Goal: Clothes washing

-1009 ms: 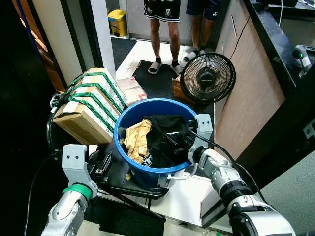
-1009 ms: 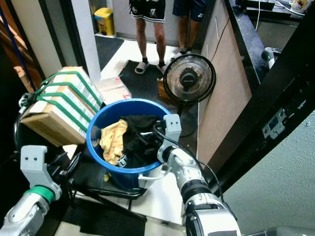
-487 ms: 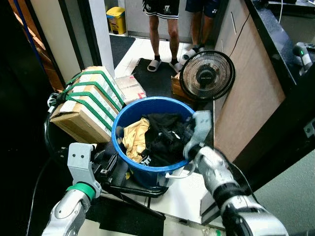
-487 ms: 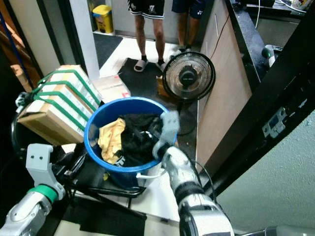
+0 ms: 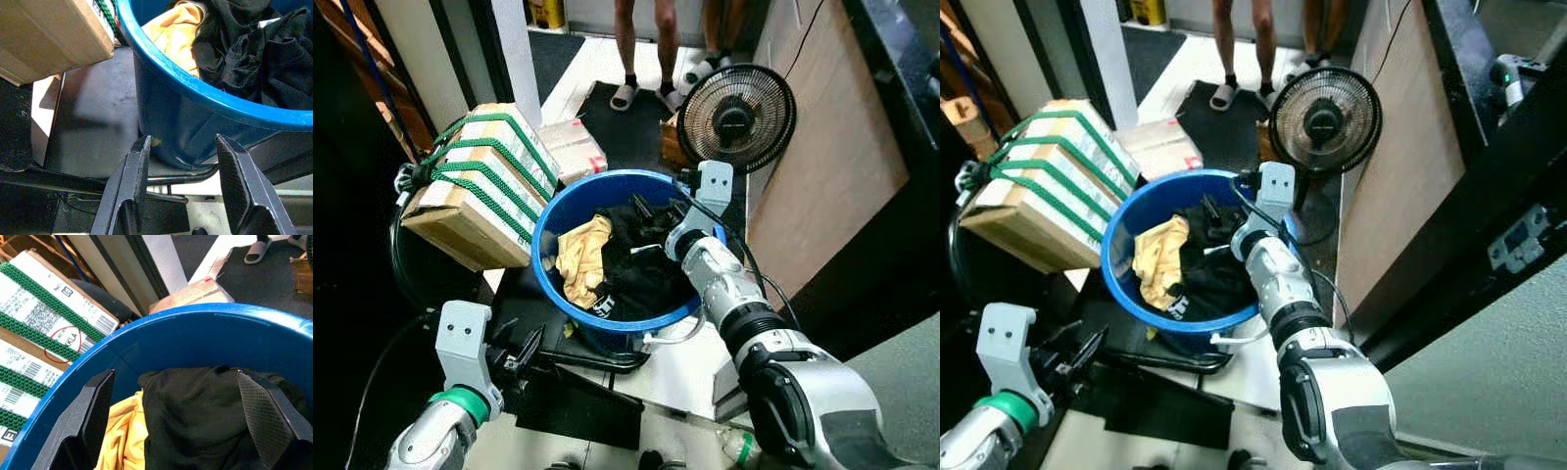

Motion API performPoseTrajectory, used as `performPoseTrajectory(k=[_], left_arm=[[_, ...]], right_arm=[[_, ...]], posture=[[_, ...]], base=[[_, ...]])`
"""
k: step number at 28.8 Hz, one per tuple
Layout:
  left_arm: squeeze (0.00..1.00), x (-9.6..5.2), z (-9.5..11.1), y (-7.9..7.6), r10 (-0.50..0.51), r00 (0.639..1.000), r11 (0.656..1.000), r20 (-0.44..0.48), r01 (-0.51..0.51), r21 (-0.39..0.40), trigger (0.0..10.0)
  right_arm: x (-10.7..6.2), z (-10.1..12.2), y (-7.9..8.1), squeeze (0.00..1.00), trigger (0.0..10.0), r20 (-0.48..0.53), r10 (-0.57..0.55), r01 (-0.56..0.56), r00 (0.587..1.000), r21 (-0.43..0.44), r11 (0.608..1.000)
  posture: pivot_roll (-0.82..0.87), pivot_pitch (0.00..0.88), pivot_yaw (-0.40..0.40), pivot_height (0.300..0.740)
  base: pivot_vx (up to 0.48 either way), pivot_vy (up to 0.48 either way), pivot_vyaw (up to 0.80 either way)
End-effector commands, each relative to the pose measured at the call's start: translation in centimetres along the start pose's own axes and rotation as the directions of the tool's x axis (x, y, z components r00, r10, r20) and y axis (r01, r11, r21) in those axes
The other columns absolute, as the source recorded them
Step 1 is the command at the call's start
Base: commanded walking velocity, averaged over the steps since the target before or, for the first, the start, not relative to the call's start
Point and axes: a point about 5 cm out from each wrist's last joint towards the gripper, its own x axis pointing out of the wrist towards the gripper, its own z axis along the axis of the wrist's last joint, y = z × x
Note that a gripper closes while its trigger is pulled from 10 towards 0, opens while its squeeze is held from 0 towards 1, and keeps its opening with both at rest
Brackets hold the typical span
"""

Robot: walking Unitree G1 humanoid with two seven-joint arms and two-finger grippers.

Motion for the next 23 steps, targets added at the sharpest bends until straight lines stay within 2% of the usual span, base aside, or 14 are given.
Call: performPoseTrajectory(k=[1, 3, 4, 5, 7, 8, 9, 11, 13, 17, 18, 20, 21, 23], left_arm=[[0.0, -0.5, -0.6, -0.1, -0.009, 0.999, 1.0, -0.036, 0.009, -0.004, 10.0], [0.0, -0.9, -0.4, -0.2, -0.041, 0.998, 0.999, -0.052, 0.041, -0.002, 10.0], [0.0, -1.0, -0.4, -0.3, -0.05, 0.997, 0.999, -0.056, 0.05, -0.002, 10.0], [0.0, -1.0, -0.4, -0.3, -0.05, 0.997, 0.999, -0.056, 0.05, -0.002, 10.0], [0.0, -1.0, -0.4, -0.5, -0.087, 0.994, 0.996, -0.068, 0.087, -0.003, 10.0], [0.0, -1.0, -0.4, -0.5, -0.087, 0.994, 0.996, -0.068, 0.087, -0.003, 10.0], [0.0, -1.0, -0.3, -0.7, -0.108, 0.992, 0.994, -0.072, 0.107, -0.007, 10.0], [0.0, -1.1, -0.2, -0.9, -0.13, 0.988, 0.992, -0.081, 0.129, -0.014, 10.0], [0.0, -1.2, -0.1, -1.0, -0.135, 0.987, 0.991, -0.083, 0.134, -0.016, 10.0], [0.0, -1.2, 0.1, -1.2, -0.16, 0.984, 0.987, -0.083, 0.159, -0.022, 10.0], [0.0, -1.2, 0.1, -1.2, -0.16, 0.984, 0.987, -0.083, 0.159, -0.022, 10.0], [0.0, -1.2, 0.2, -1.2, -0.167, 0.982, 0.986, -0.082, 0.166, -0.024, 10.0], [0.0, -1.2, 0.3, -1.2, -0.174, 0.981, 0.985, -0.081, 0.173, -0.027, 10.0], [0.0, -1.2, 0.3, -1.3, -0.184, 0.98, 0.983, -0.079, 0.182, -0.028, 10.0]], right_arm=[[0.1, -0.8, 0.7, 0.0, 10.0, -0.045, 0.039, -0.04, 0.998, -0.015, 0.999], [-0.3, -2.6, 2.1, 0.0, 10.0, -0.149, 0.175, -0.196, 0.973, -0.136, 0.971], [-0.4, -3.2, 2.4, 0.0, 10.0, -0.182, 0.207, -0.238, 0.961, -0.166, 0.957], [-0.4, -3.2, 2.4, 0.0, 10.0, -0.182, 0.207, -0.238, 0.961, -0.166, 0.957], [-1.0, -4.4, 2.9, 0.0, 10.0, -0.278, 0.284, -0.351, 0.918, -0.229, 0.908], [-1.0, -4.4, 2.9, 0.0, 10.0, -0.278, 0.284, -0.351, 0.918, -0.229, 0.908], [-1.2, -5.0, 3.1, 0.0, 10.0, -0.329, 0.324, -0.415, 0.887, -0.261, 0.872], [-1.5, -5.6, 3.5, 0.0, 10.0, -0.382, 0.362, -0.483, 0.85, -0.293, 0.825], [-1.5, -5.6, 3.6, 0.0, 10.0, -0.39, 0.372, -0.498, 0.842, -0.3, 0.813], [-1.1, -4.2, 4.2, 0.0, 10.0, -0.285, 0.406, -0.486, 0.868, -0.33, 0.809], [-1.1, -4.2, 4.2, 0.0, 10.0, -0.285, 0.406, -0.486, 0.868, -0.33, 0.809], [-0.8, -2.7, 4.3, 0.0, 10.0, -0.17, 0.404, -0.438, 0.899, -0.355, 0.826], [-0.8, -1.5, 4.2, 0.0, 10.0, -0.076, 0.403, -0.401, 0.912, -0.371, 0.838], [-0.9, -0.9, 4.0, 0.0, 10.0, -0.027, 0.405, -0.382, 0.914, -0.395, 0.836]], posture=[[0.23, 0.23, 0.064, 0.74], [0.24, 0.238, 0.069, 0.74], [0.24, 0.238, 0.069, 0.74], [0.24, 0.238, 0.069, 0.74], [0.25, 0.235, 0.072, 0.74], [0.25, 0.235, 0.072, 0.74], [0.24, 0.229, 0.079, 0.74], [0.24, 0.229, 0.079, 0.74], [0.24, 0.229, 0.079, 0.74], [0.24, 0.22, 0.084, 0.74], [0.24, 0.22, 0.084, 0.74], [0.24, 0.22, 0.084, 0.74], [0.24, 0.215, 0.086, 0.74], [0.24, 0.215, 0.086, 0.74]], base=[[0.0, 0.0, 0.0], [0.0, 0.0, 0.0], [0.0, 0.0, 0.0], [0.0, 0.0, 0.0], [0.0, 0.0, 0.0], [0.0, 0.0, 0.0], [0.0, 0.0, 0.0], [0.0, 0.0, 0.0], [0.0, 0.0, 0.0], [0.0, 0.0, 0.0], [0.0, 0.0, 0.0], [0.0, 0.0, 0.0], [0.0, 0.0, 0.0], [0.0, 0.0, 0.0]])
